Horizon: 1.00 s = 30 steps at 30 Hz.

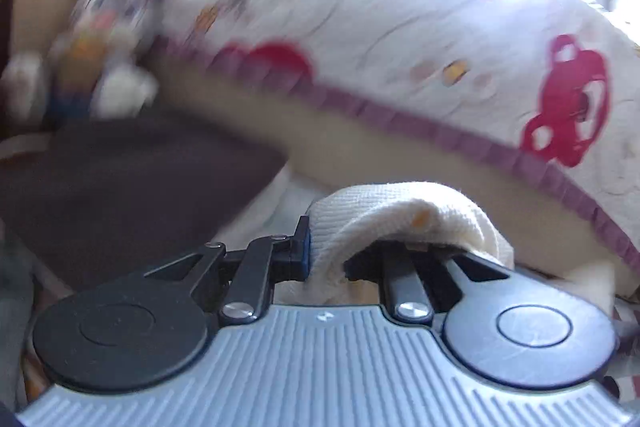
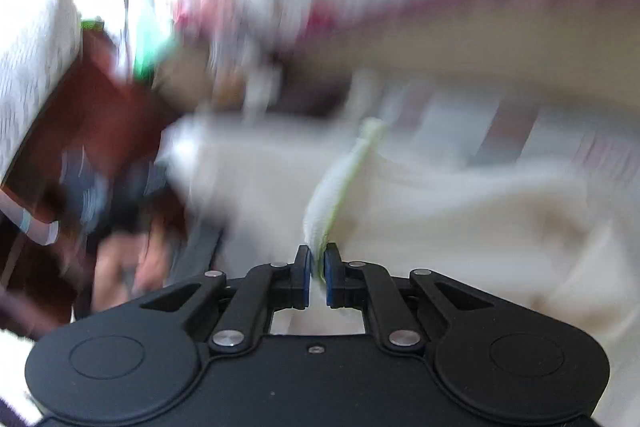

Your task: Fold clothes

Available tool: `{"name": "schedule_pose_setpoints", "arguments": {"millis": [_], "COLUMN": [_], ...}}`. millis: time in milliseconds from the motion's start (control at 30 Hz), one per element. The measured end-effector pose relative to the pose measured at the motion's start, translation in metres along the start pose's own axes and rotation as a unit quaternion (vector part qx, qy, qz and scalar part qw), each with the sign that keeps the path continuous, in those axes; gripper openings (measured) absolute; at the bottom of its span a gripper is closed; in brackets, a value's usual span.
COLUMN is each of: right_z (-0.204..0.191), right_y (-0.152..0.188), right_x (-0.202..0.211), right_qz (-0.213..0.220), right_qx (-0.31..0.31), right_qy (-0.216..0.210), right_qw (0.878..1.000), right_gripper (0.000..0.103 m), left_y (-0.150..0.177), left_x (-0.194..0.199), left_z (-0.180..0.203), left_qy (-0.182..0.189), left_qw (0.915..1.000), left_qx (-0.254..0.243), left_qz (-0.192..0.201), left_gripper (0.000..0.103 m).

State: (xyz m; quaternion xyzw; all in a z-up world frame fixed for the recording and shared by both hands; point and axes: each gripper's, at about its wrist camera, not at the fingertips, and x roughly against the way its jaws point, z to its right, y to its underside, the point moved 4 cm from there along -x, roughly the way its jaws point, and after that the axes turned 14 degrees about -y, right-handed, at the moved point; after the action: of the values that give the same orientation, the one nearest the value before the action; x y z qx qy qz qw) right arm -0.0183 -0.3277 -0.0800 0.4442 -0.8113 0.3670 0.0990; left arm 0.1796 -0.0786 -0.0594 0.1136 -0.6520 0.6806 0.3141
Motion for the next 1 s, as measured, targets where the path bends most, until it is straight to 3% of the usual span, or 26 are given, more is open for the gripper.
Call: {"name": "schedule_pose_setpoints", "arguments": {"millis": [67,167,267,300,367,433,467,533,600,633,733,800,900,933,1000], "right_z": [-0.002,-0.004,-0.010,-0.011,-0.012,-0.005,0.002,0.025,0.056,0.073,0.125,0.144,0.166,0.172,0.177], "right_y": [0.026,0.048,0.037,0.029,0.013,-0.001,-0.013,-0.032,-0.045,-0.049,-0.063,-0.068,-0.073,-0.071,-0.066], "right_x": [-0.037,-0.062,-0.053,-0.046,-0.022,0.004,0.016,0.035,0.042,0.041,0.024,0.009,-0.017,-0.029,-0.043], "right_qz": [-0.080,-0.162,-0.180,-0.172,-0.133,-0.083,-0.060,-0.023,0.008,0.018,0.034,0.046,0.051,0.035,0.006], "right_qx": [-0.026,-0.060,-0.045,-0.034,-0.006,0.021,0.034,0.068,0.103,0.096,0.002,-0.061,-0.147,-0.168,-0.164], "right_qy": [-0.010,-0.044,-0.036,-0.028,-0.006,0.035,0.063,0.130,0.204,0.222,0.201,0.136,0.049,0.044,0.086], "right_qw": [0.996,0.984,0.982,0.984,0.991,0.996,0.996,0.989,0.973,0.970,0.979,0.988,0.987,0.984,0.983], "right_gripper": [0.009,0.012,0.020,0.035,0.049,0.050,0.056,0.066,0.068,0.069,0.068,0.068,0.070,0.070,0.071], "left_y": [0.017,0.038,0.047,0.047,0.047,0.046,0.046,0.046,0.047,0.048,0.054,0.057,0.062,0.063,0.064], "left_x": [-0.014,-0.030,-0.043,-0.044,-0.045,-0.046,-0.047,-0.048,-0.051,-0.053,-0.057,-0.061,-0.065,-0.066,-0.065], "left_z": [-0.012,-0.029,-0.048,-0.050,-0.053,-0.057,-0.057,-0.055,-0.052,-0.049,-0.045,-0.044,-0.045,-0.045,-0.046], "left_qy": [-0.037,-0.079,-0.084,-0.084,-0.083,-0.082,-0.082,-0.084,-0.083,-0.081,-0.069,-0.059,-0.052,-0.052,-0.054], "left_qw": [0.9978,0.9900,0.9849,0.9846,0.9840,0.9833,0.9831,0.9833,0.9832,0.9831,0.9830,0.9837,0.9839,0.9839,0.9843], "left_qx": [0.005,0.011,0.036,0.039,0.043,0.048,0.049,0.044,0.036,0.032,0.035,0.046,0.045,0.044,0.038], "left_qz": [-0.054,-0.116,-0.147,-0.149,-0.152,-0.155,-0.156,-0.156,-0.159,-0.161,-0.166,-0.164,-0.165,-0.165,-0.163], "left_gripper": [0.014,0.014,0.015,0.015,0.017,0.017,0.017,0.017,0.017,0.017,0.018,0.018,0.018,0.018,0.018]}}
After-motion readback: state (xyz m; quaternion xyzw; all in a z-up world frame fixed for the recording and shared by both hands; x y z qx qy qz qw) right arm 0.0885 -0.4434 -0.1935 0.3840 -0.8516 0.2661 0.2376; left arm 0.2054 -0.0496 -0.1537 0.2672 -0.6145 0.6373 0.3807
